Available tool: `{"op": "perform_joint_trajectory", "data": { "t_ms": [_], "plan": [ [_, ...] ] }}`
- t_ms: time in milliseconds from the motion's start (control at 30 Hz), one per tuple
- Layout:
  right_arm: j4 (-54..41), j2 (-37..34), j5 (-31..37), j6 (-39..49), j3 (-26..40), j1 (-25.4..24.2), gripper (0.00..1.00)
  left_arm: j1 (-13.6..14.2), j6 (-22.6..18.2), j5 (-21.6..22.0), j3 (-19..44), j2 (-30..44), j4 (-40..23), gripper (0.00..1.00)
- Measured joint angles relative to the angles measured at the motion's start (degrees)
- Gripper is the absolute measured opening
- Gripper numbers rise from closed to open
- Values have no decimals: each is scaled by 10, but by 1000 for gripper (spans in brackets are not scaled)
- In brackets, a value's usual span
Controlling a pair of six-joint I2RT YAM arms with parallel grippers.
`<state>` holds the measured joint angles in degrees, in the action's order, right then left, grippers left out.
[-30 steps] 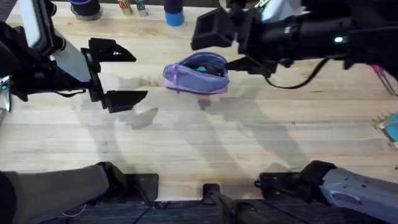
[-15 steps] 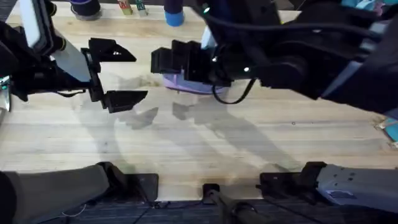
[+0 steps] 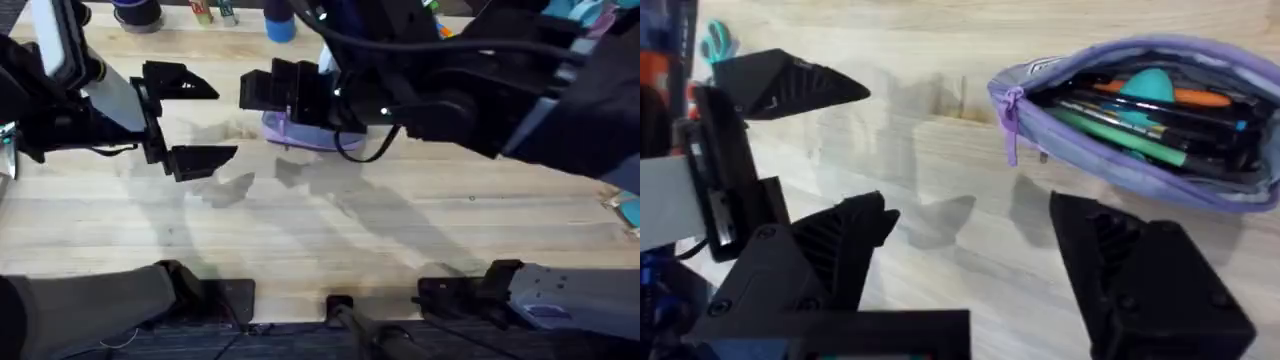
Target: Unzip the bag, pick up the pens from the table one at a time and place them inside, then zip the bag closed.
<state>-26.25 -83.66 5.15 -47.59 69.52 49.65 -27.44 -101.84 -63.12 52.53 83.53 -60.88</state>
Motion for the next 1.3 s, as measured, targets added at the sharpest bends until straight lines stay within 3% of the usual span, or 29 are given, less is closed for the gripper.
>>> {"op": "perform_joint_trajectory", "data": {
  "t_ms": [1067,1300],
  "plan": [
    [127,-137,1,0,0,0,997,0,0,0,0,0,0,993],
    [158,-175,39,0,0,-4,996,0,0,0,0,0,0,993]
  ]
}}
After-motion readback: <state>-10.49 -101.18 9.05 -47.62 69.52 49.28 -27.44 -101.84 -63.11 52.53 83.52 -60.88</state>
